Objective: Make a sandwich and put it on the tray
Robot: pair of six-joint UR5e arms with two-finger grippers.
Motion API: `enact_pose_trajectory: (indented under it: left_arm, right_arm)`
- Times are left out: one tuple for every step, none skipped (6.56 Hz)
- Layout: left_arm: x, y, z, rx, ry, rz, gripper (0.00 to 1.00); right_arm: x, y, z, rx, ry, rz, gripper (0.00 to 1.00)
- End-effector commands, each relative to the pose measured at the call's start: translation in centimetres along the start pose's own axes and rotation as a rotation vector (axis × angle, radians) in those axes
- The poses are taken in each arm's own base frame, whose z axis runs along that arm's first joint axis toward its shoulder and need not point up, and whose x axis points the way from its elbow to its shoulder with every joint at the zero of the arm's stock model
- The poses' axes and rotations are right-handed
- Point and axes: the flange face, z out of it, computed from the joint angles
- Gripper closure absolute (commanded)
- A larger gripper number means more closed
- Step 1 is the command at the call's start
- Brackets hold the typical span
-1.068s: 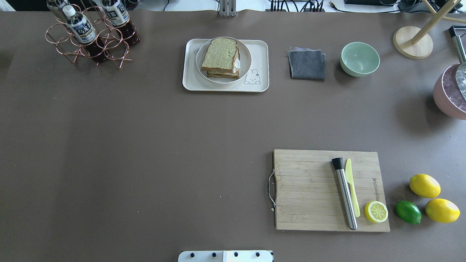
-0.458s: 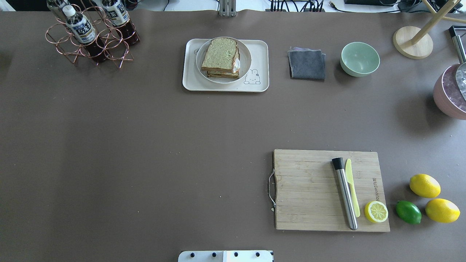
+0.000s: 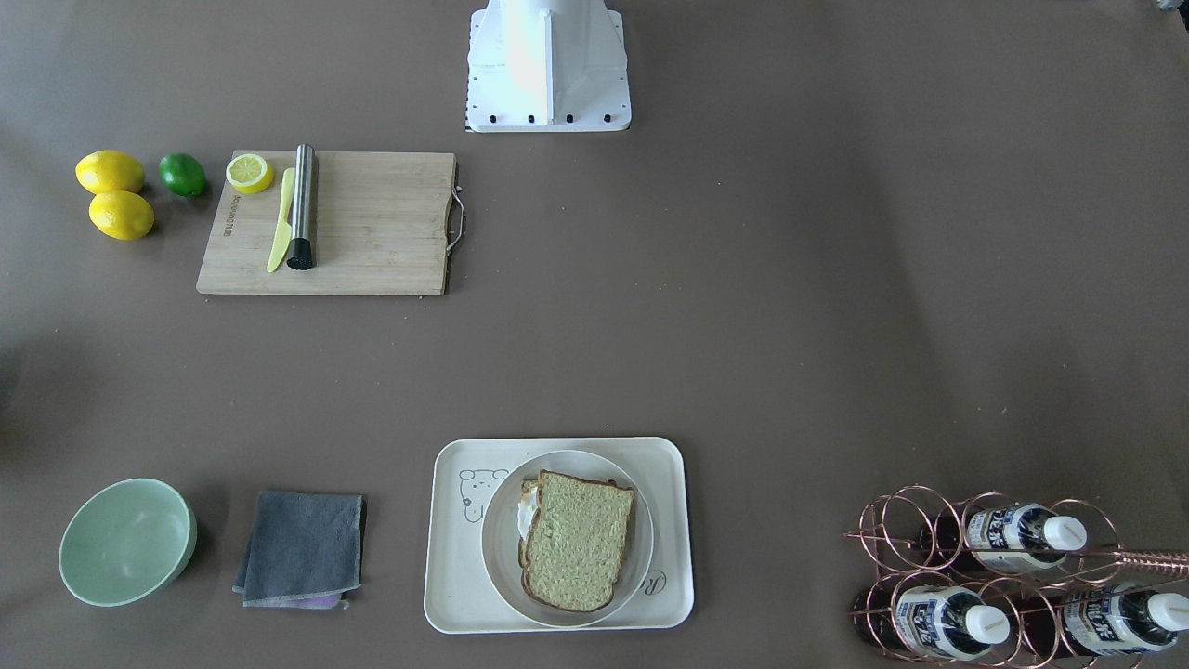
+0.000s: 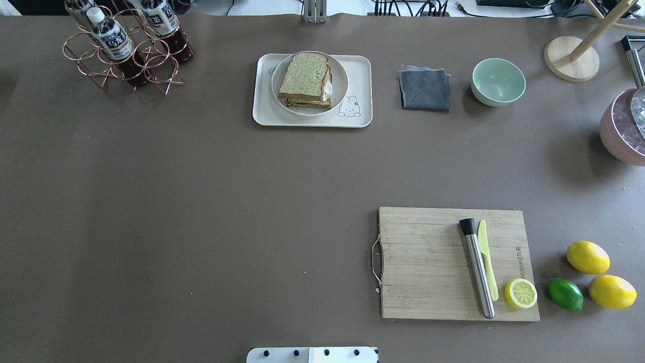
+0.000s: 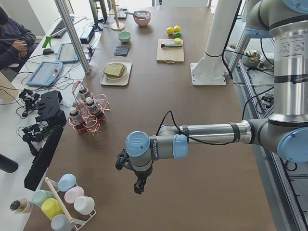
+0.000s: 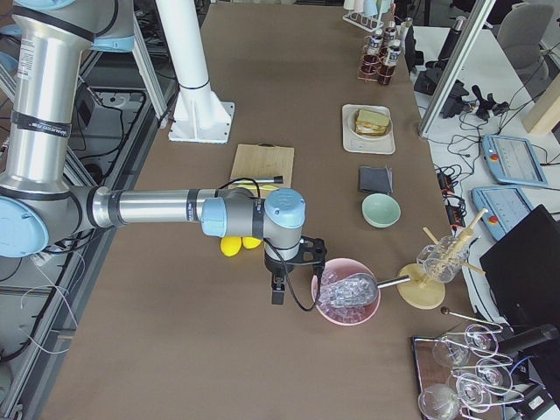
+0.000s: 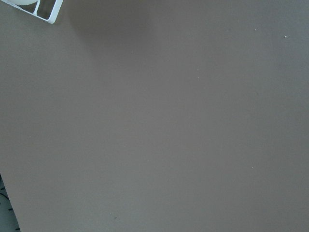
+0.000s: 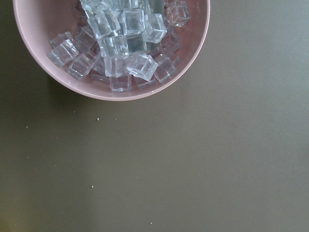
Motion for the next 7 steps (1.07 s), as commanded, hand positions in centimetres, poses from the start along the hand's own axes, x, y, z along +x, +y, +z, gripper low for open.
enact_pose_trajectory:
  left_arm:
    - [0.06, -0.12, -0.08, 0.001, -0.001, 0.001, 0.02]
    - [0.12, -0.19, -0.18, 0.006, -0.001, 0.005, 0.02]
    - [0.11, -0.24, -0.18, 0.011, -0.003, 0.008, 0.02]
    - [0.15, -0.27, -0.14, 0.01, -0.003, 0.009, 0.02]
    - [0.4, -0.35, 0.07, 0.019, 0.031, 0.007, 0.02]
    - [0.31, -0.26, 0.36, 0.019, 0.045, 0.002, 0.02]
    - [0.37, -0.3, 0.39, 0.019, 0.046, 0.004, 0.02]
  right_arm:
    - [-0.07, -0.06, -0.08, 0.002, -0.001, -0.001, 0.0]
    - [-0.36, -0.23, -0.32, 0.007, -0.004, -0.01, 0.0]
    - [-0.62, -0.45, -0.59, 0.013, -0.009, -0.013, 0.0]
    - [-0.73, -0.51, -0.58, 0.012, -0.021, -0.01, 0.0]
    - [-0.92, -0.49, -0.53, 0.01, -0.044, -0.01, 0.0]
    - [-0.95, -0.48, -0.47, 0.008, -0.051, -0.009, 0.0]
    - [-0.86, -0.47, -0.35, 0.006, -0.051, -0.005, 0.0]
